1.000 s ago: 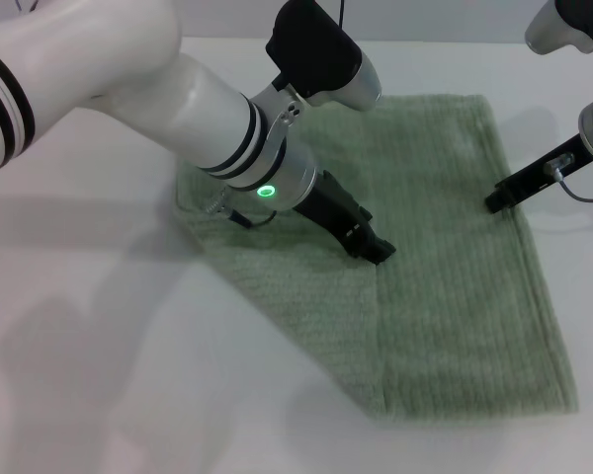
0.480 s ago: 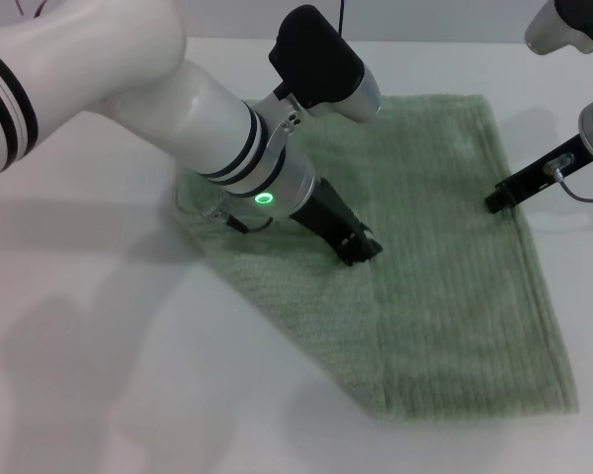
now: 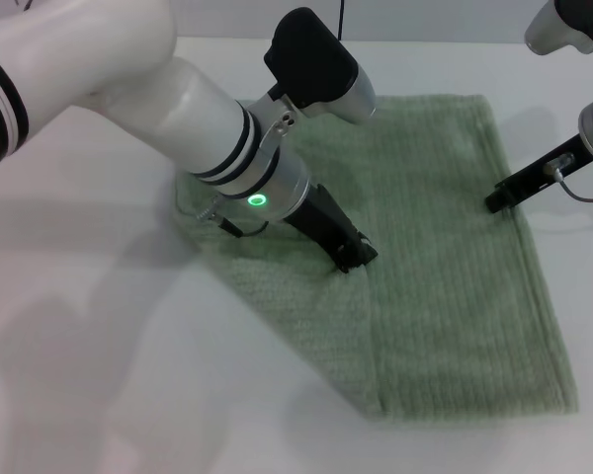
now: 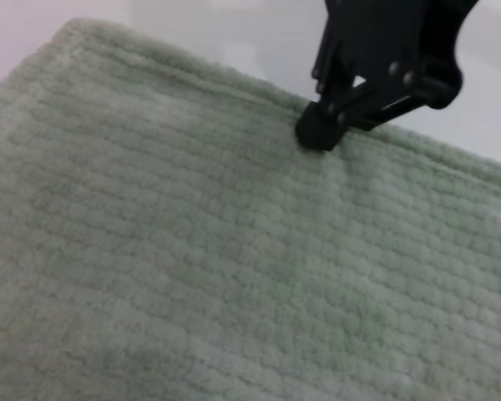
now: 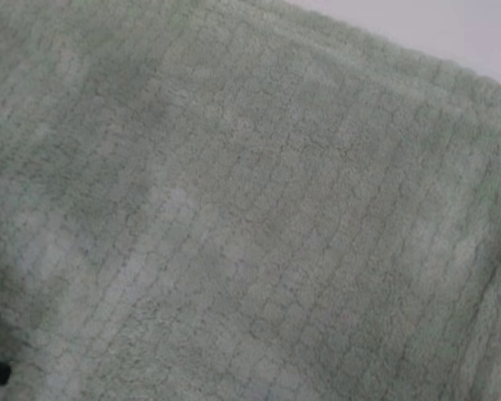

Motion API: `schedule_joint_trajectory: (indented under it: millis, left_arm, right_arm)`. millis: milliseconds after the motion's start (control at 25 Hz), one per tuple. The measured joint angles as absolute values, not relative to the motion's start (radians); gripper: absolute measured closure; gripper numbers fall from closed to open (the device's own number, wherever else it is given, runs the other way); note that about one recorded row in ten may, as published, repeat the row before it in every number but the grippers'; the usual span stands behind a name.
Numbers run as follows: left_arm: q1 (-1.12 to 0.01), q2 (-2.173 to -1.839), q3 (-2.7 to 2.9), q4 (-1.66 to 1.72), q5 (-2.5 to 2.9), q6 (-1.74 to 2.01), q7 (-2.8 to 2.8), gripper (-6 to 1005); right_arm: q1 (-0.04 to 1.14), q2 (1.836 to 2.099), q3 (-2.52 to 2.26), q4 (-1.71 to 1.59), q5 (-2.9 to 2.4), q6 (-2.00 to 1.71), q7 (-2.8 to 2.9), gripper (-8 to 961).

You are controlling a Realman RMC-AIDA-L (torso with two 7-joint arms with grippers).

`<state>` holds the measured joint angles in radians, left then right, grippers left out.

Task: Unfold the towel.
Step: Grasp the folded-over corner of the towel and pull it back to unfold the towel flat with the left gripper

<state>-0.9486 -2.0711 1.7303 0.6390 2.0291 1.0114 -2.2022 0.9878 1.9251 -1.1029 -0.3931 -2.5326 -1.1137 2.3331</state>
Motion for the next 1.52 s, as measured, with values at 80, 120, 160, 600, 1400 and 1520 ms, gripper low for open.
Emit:
schedule_joint_trajectory:
  millis: [80, 120, 160, 600, 1400, 1520]
  left_arm:
    - [-0.947, -2.07, 1.706, 0.643, 2.034, 1.029, -2.192, 882]
    - [-0.945, -2.069, 1.677, 0.647, 2.039, 1.052, -2.176, 887]
    - [-0.945, -2.069, 1.677, 0.647, 2.039, 1.052, -2.176, 892]
    - [-0.94, -2.06, 1.469, 0.662, 2.152, 1.203, -2.105, 923]
    - [-0.877, -2.054, 1.361, 0.806, 2.289, 1.363, -2.105, 926]
    - [-0.87, -2.054, 1.355, 0.826, 2.298, 1.394, -2.105, 925]
  right_arm:
    - [0.988, 1.925, -1.103, -0.394, -2.533, -1.114, 2.333, 951]
    - [0.988, 1.925, -1.103, -0.394, -2.533, -1.114, 2.333, 951]
    - [0.987, 1.925, -1.103, -0.394, -2.533, -1.114, 2.333, 951]
    - [0.985, 1.923, -1.103, -0.393, -2.533, -1.114, 2.333, 951]
    - [0.987, 1.924, -1.103, -0.391, -2.533, -1.114, 2.321, 950]
    - [0.987, 1.924, -1.102, -0.391, -2.533, -1.114, 2.321, 950]
